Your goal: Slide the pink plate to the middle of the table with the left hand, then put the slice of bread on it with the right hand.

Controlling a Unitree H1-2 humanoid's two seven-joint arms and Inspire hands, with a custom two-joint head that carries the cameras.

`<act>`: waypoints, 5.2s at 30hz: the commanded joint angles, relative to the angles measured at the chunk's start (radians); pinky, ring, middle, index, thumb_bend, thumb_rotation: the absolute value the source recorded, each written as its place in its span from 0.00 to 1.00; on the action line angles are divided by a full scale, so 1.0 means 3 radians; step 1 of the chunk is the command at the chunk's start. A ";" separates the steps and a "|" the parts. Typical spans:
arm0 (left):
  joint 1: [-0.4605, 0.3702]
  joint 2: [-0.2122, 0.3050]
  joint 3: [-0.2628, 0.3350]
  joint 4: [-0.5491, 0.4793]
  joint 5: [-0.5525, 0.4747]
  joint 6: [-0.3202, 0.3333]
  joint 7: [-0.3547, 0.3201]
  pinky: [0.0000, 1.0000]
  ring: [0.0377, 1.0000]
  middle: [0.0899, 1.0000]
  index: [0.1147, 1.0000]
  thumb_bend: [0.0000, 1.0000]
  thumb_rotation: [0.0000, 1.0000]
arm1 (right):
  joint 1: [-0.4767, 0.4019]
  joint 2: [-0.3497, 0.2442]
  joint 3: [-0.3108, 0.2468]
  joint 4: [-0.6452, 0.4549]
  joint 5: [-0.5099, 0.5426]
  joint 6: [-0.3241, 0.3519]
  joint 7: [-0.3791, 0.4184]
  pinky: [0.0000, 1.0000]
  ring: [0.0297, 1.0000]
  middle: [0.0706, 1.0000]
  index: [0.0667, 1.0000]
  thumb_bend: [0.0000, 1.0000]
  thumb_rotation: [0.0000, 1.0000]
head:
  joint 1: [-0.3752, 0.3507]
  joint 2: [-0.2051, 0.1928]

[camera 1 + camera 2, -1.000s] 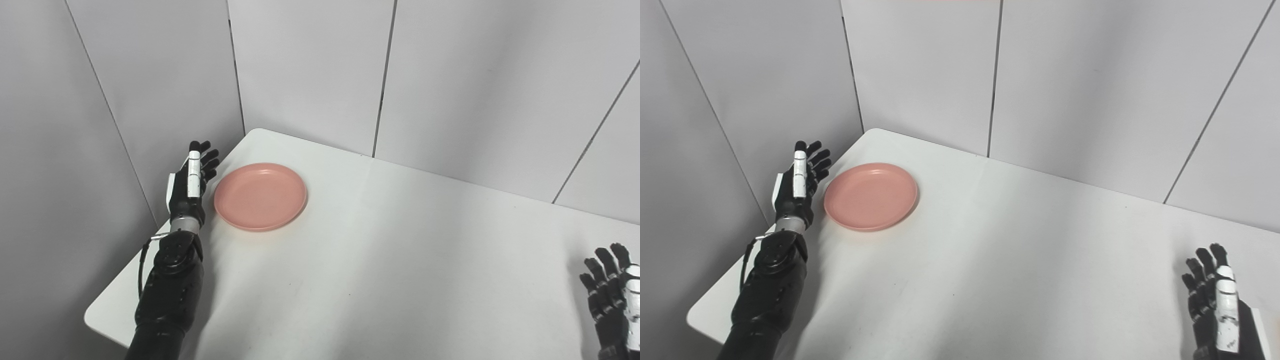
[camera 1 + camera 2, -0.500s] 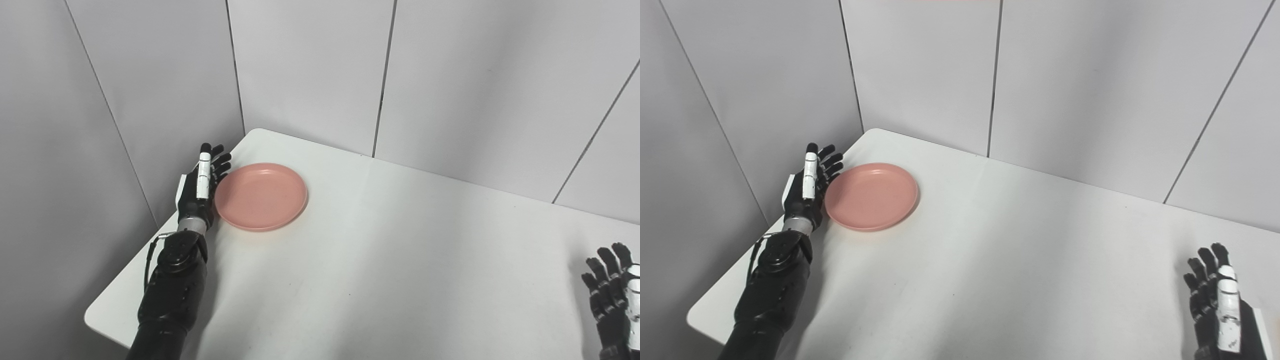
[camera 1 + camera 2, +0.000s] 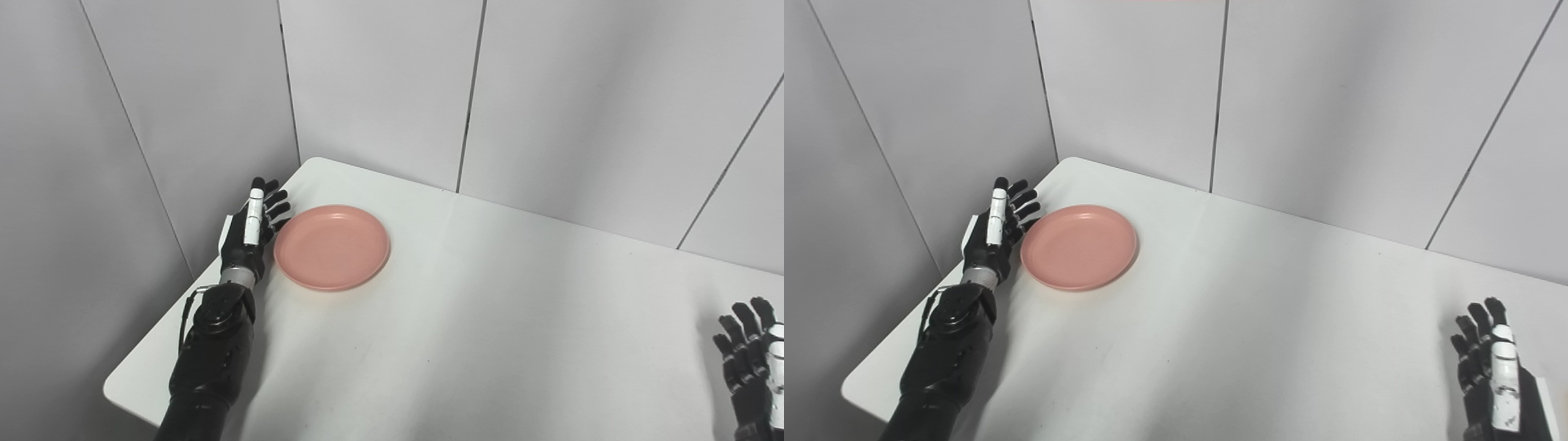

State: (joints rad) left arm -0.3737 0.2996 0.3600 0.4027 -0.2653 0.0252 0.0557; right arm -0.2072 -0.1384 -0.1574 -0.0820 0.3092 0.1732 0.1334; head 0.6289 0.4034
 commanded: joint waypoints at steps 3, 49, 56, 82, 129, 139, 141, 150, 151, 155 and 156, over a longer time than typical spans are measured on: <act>-0.0185 0.0068 -0.0011 -0.0052 -0.0059 -0.0033 -0.0073 0.68 0.83 0.84 0.81 0.72 0.97 | -0.0105 -0.0031 -0.0029 -0.0124 0.0036 -0.0061 -0.0001 1.00 0.97 0.98 0.99 0.55 0.89 | 0.0023 -0.0003; -0.0507 -0.0394 -0.0479 0.0349 -0.0029 -0.0111 -0.0377 0.64 0.83 0.85 0.85 0.77 0.96 | -0.0112 -0.0016 -0.0045 -0.0223 0.0064 0.0005 -0.0031 1.00 0.99 0.99 0.99 0.55 0.90 | -0.0055 0.0036; -0.0527 -0.0556 -0.0553 0.0375 0.0014 -0.0139 -0.0368 0.68 0.84 0.87 0.87 0.76 0.96 | -0.0121 -0.0008 -0.0044 -0.0216 0.0078 -0.0007 -0.0050 1.00 0.99 0.99 0.99 0.55 0.89 | -0.0084 0.0038; -0.0355 -0.1043 -0.0855 0.0192 0.0129 -0.0102 -0.0378 0.83 0.89 0.91 0.88 0.74 0.97 | -0.0116 0.0054 0.0000 -0.0297 0.0000 -0.0016 -0.0156 1.00 0.99 0.99 0.98 0.60 0.86 | -0.0640 0.0240; 0.0247 -0.1121 -0.1117 -0.0761 0.0074 0.0277 -0.0762 0.86 0.91 0.92 0.88 0.69 0.91 | -0.0177 0.0552 0.0356 -0.0449 -0.0416 0.0043 -0.0408 0.98 0.95 0.94 0.93 0.62 0.84 | -0.2566 0.0638; 0.0255 -0.1124 -0.1173 -0.0754 0.0042 0.0243 -0.0847 0.88 0.94 0.94 0.90 0.68 0.94 | -0.0192 0.0532 0.0363 -0.0460 -0.0345 0.0050 -0.0365 0.99 0.96 0.95 0.93 0.61 0.84 | -0.2531 0.0654; 0.0258 -0.1134 -0.1189 -0.0735 0.0059 0.0218 -0.0850 0.88 0.94 0.94 0.90 0.68 0.95 | -0.0185 0.0524 0.0361 -0.0475 -0.0339 0.0062 -0.0362 0.99 0.96 0.94 0.93 0.61 0.84 | -0.2524 0.0647; 0.0237 -0.1181 -0.1253 -0.0626 0.0128 0.0102 -0.0855 0.90 0.96 0.95 0.92 0.67 0.98 | -0.0166 0.0457 0.0327 -0.0551 -0.0205 0.0088 -0.0299 0.97 0.94 0.94 0.93 0.63 0.80 | -0.2531 0.0598; 0.0230 -0.1188 -0.1261 -0.0603 0.0135 0.0078 -0.0852 0.91 0.96 0.95 0.92 0.67 0.98 | -0.0168 0.0429 0.0319 -0.0573 -0.0185 0.0080 -0.0281 0.97 0.94 0.94 0.93 0.63 0.80 | -0.2538 0.0586; 0.0196 -0.1238 -0.1262 -0.0532 0.0127 0.0027 -0.0806 0.91 0.95 0.94 0.90 0.68 0.96 | -0.0205 0.0266 0.0270 -0.0709 -0.0194 -0.0018 -0.0236 0.98 0.95 0.96 0.97 0.61 0.83 | -0.2556 0.0556; 0.0185 -0.1247 -0.1264 -0.0512 0.0130 0.0016 -0.0800 0.92 0.95 0.94 0.89 0.68 0.95 | -0.0217 0.0220 0.0251 -0.0740 -0.0200 -0.0041 -0.0226 0.98 0.96 0.96 0.97 0.61 0.83 | -0.2561 0.0545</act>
State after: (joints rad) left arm -0.3001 -0.0615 -0.0159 0.2338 -0.2339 0.0312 -0.1913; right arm -0.2316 -0.0499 -0.0685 -0.2559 0.2505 0.2101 0.0502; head -0.1381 0.5691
